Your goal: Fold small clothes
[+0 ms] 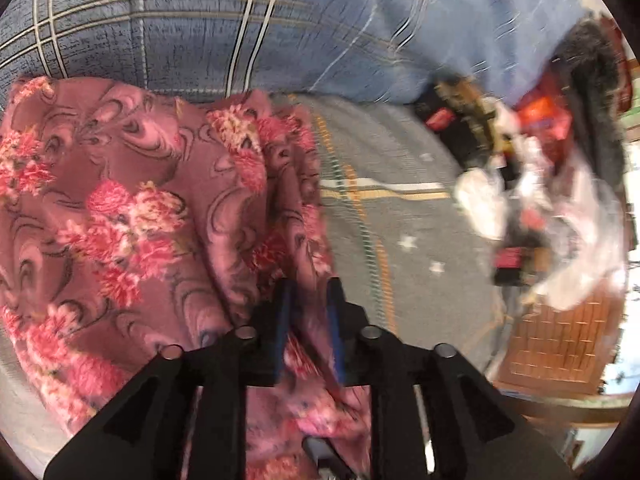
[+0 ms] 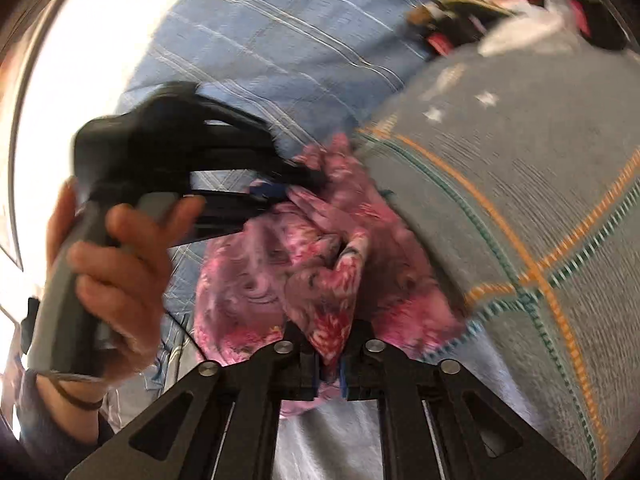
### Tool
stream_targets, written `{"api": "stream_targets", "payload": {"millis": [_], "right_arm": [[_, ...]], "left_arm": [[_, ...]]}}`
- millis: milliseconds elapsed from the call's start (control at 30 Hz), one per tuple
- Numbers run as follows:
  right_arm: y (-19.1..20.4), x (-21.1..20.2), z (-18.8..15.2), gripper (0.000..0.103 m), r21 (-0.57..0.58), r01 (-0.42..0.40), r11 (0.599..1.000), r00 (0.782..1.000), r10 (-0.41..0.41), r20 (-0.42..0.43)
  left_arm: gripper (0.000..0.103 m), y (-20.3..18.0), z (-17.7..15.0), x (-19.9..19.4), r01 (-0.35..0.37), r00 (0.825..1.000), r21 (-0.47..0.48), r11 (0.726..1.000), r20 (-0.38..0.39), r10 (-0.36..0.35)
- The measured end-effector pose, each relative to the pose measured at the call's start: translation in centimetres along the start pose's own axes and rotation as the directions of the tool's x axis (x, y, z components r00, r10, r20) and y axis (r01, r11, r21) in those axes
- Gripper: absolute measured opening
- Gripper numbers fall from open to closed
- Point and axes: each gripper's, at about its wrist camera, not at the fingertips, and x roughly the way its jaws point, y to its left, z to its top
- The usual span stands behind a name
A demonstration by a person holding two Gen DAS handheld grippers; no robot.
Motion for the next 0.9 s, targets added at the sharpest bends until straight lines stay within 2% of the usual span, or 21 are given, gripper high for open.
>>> {"api": "stream_targets", "payload": {"millis": [33, 67, 100, 133, 167, 200, 267, 333, 400, 467, 500, 533, 600, 633, 667, 700, 767, 800, 833, 900], "right_arm": [[-0.2, -0.4, 0.1, 0.02, 0.013, 0.008, 1.0, 1.0, -0.008, -0.002], [-0.4, -0.9, 0.3, 0.023, 0.03, 0.021, 0.999, 1.0, -0.021, 0.003], [-0.8, -2.0, 0.3, 0.026, 0.058, 0.033, 0.998, 0.999, -0.035, 0.036], [-1.1, -3.6, 0.5, 0.027, 0.089, 0.036, 0.995, 0.993, -0.046, 0.107], [-1.2, -4.7, 0.9, 0.027, 0.102, 0.031, 0.994, 0.986, -0.047, 0.158], [-1.0, -5.9, 1.6, 0.029, 0.105, 0.018, 0.994, 0.976, -0.04, 0.215], [0.1, -5.9, 3.7, 0.034, 0.049, -0.013, 0.999, 0.973, 0.002, 0.232], [2.0, -3.7, 6.2, 0.036, -0.044, -0.022, 0.999, 0.985, 0.03, 0.172], [3.9, 0.0, 8.2, 0.037, -0.123, -0.071, 0.99, 0.995, 0.078, 0.059], [5.2, 4.1, 9.3, 0.041, -0.147, -0.111, 0.983, 0.993, 0.103, -0.059], [5.8, 6.0, 9.4, 0.041, -0.157, -0.079, 0.984, 0.993, 0.065, -0.097], [6.0, 8.4, 9.4, 0.046, -0.175, -0.029, 0.984, 0.989, 0.003, -0.147], [5.8, 11.5, 9.5, 0.046, -0.187, 0.046, 0.981, 0.971, -0.089, -0.223], [5.7, 12.3, 9.4, 0.043, -0.193, 0.058, 0.98, 0.965, -0.104, -0.242], [5.8, 12.4, 9.5, 0.034, -0.207, 0.053, 0.977, 0.969, -0.1, -0.225], [6.1, 11.8, 9.8, 0.007, -0.213, 0.006, 0.977, 0.977, -0.052, -0.209], [6.3, 9.9, 10.7, 0.007, -0.214, -0.061, 0.975, 0.993, 0.036, -0.117], [6.1, 8.5, 11.0, 0.007, -0.217, -0.078, 0.973, 0.996, 0.068, -0.055], [5.6, 8.0, 11.4, 0.007, -0.208, -0.062, 0.976, 0.998, 0.059, -0.02], [4.1, 9.5, 12.0, 0.007, -0.185, 0.033, 0.982, 0.998, -0.041, -0.041]], "left_arm": [[0.027, 0.6, -0.2, -1.4, 0.023, 0.999, 0.002, 1.0, 0.03, -0.023], [0.041, 1.1, -0.3, -2.7, 0.035, 0.998, 0.005, 0.999, 0.06, -0.036], [0.051, 2.0, -0.7, -4.8, 0.044, 0.992, 0.014, 0.999, 0.12, -0.046], [0.069, 3.3, -1.3, -6.9, 0.032, 0.981, 0.017, 0.999, 0.191, -0.034], [0.076, 4.3, -1.8, -8.0, 0.015, 0.971, 0.007, 1.0, 0.237, -0.016], [0.077, 5.9, -2.5, -9.5, -0.016, 0.954, -0.02, 1.0, 0.298, 0.021], [0.079, 8.6, -3.4, -10.4, -0.066, 0.941, -0.069, 0.995, 0.327, 0.085], [0.079, 11.2, -4.2, -10.0, -0.077, 0.943, -0.12, 0.99, 0.313, 0.112], [0.079, 13.3, -4.9, -8.8, -0.052, 0.954, -0.16, 0.986, 0.283, 0.097], [0.078, 14.3, -5.5, -7.5, -0.024, 0.964, -0.187, 0.982, 0.256, 0.072], [0.078, 14.7, -5.7, -6.9, -0.011, 0.969, -0.195, 0.981, 0.241, 0.059], [0.078, 14.8, -5.9, -6.3, -0.007, 0.972, -0.196, 0.981, 0.23, 0.053], [0.078, 14.5, -6.0, -5.7, -0.014, 0.972, -0.187, 0.982, 0.226, 0.057], [0.078, 14.3, -6.1, -5.7, -0.024, 0.97, -0.179, 0.984, 0.234, 0.067], [0.078, 13.8, -6.3, -5.9, -0.04, 0.965, -0.169, 0.985, 0.249, 0.082], [0.078, 13.5, -6.5, -6.2, -0.055, 0.957, -0.155, 0.986, 0.275, 0.096], [0.078, 12.8, -6.6, -6.3, -0.109, 0.938, -0.143, 0.984, 0.313, 0.15], [0.078, 12.4, -6.6, -6.2, -0.159, 0.924, -0.136, 0.978, 0.327, 0.195], [0.079, 12.2, -6.4, -6.0, -0.193, 0.916, -0.126, 0.973, 0.333, 0.225], [0.079, 11.4, -6.2, -4.8, -0.243, 0.907, -0.11, 0.964, 0.326, 0.266]]}}
